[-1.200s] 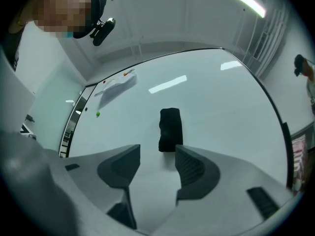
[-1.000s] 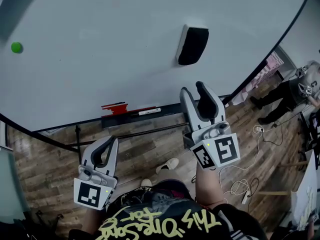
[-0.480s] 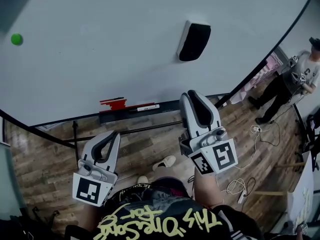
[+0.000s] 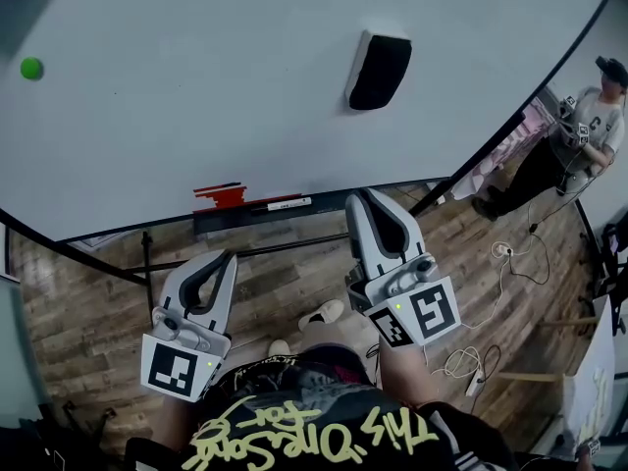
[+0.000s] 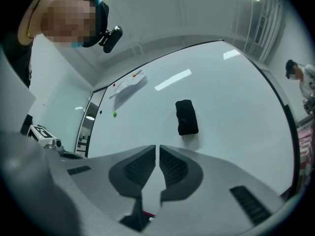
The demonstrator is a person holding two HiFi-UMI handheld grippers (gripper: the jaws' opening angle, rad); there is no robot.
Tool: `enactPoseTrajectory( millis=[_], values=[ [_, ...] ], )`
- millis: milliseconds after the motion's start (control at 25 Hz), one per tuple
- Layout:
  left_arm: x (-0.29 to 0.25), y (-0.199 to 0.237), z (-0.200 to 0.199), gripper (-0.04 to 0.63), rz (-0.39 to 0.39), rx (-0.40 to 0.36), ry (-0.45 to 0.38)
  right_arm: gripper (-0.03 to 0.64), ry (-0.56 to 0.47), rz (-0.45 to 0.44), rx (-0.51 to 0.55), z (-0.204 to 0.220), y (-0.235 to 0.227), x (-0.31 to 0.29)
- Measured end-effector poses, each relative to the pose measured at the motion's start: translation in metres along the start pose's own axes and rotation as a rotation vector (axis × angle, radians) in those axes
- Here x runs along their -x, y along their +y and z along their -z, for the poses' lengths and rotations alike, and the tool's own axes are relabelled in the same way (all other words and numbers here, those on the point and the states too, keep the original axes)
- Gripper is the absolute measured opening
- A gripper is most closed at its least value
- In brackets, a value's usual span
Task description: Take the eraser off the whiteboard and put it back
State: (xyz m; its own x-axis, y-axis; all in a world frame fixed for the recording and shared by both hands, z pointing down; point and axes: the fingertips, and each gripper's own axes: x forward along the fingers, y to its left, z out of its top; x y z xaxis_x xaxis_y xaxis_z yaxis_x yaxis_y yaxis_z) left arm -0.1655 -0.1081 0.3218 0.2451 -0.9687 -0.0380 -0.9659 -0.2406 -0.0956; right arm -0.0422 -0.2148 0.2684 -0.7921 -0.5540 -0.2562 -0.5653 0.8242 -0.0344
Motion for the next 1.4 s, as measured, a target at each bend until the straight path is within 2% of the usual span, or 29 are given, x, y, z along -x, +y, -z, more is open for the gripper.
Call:
enactPoseTrajectory(
  millis=[520, 1400],
  values=[
    [-0.004, -0.010, -0.005, 0.008, 0.036, -0.005, -0.008, 0.017, 0.034, -0.025, -0.007, 0.013, 0.012, 0.018],
    [0.003, -0.019, -0.002, 0.008, 0.045, -0.002, 0.006, 0.014, 0.103, -0.125, -0.034, 0.044, 0.055, 0.030]
  ],
)
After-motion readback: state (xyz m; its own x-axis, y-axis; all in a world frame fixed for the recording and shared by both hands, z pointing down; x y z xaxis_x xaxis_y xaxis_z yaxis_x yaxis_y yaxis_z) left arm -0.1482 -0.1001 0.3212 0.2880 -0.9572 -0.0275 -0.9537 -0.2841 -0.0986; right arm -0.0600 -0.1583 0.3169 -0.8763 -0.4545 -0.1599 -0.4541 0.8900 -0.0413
